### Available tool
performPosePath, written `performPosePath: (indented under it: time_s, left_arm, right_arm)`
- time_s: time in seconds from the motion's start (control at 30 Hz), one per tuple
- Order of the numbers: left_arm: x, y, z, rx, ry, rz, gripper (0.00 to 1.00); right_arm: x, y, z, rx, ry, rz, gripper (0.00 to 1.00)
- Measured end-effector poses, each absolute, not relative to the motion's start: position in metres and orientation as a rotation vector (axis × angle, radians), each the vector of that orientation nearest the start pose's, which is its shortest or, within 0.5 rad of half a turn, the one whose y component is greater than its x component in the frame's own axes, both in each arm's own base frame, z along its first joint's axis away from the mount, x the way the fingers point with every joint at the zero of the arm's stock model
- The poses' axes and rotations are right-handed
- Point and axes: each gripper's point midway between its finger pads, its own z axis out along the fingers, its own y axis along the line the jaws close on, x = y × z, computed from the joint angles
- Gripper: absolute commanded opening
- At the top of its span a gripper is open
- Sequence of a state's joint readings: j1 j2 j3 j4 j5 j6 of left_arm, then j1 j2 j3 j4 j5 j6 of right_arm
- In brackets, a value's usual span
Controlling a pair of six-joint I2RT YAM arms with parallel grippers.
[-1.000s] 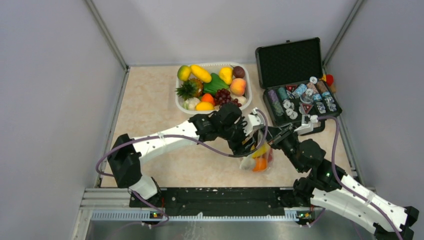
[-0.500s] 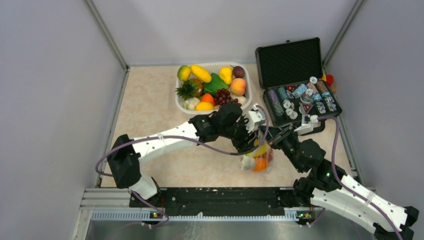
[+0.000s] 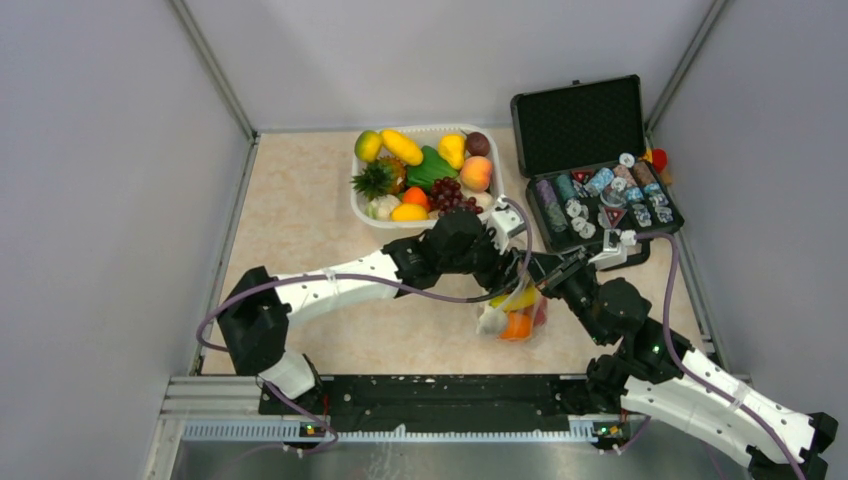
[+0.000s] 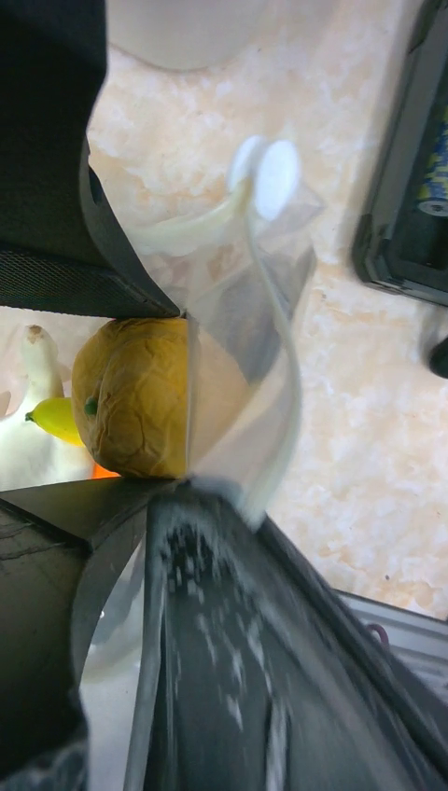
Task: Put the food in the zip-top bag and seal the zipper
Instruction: Place the fake fruit in the zipper food storage bag.
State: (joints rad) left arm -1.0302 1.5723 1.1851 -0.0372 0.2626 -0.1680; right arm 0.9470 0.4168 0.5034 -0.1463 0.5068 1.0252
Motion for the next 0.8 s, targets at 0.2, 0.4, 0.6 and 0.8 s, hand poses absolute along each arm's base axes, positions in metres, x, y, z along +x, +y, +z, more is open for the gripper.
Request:
performPosePath:
  time_s: [0.2,0.4,0.6,0.8]
  left_arm:
    - [0.200,-0.430,0.184,1.048,1.903,-0.978,0.72]
    - [0.196,-0.422,0.194,1.052,1.895,-0.979,0.85]
    - [0.184,-0.407,0.252,1.039,1.754,-1.027,0.88]
    - [0.190,-0.380,0.289,0.966,1.655,-0.940,0.94]
  right_arm:
    - [0.196,0.179,0.264,0.478,1.676,1.081,0.00]
    - [0.197,0.179,0.263,0.482,1.676,1.075,0.00]
    - [0.197,0.178,0.263,0.484,1.677,1.072,0.00]
    - [0.196,0.177,0.263,0.486,1.675,1.071,0.00]
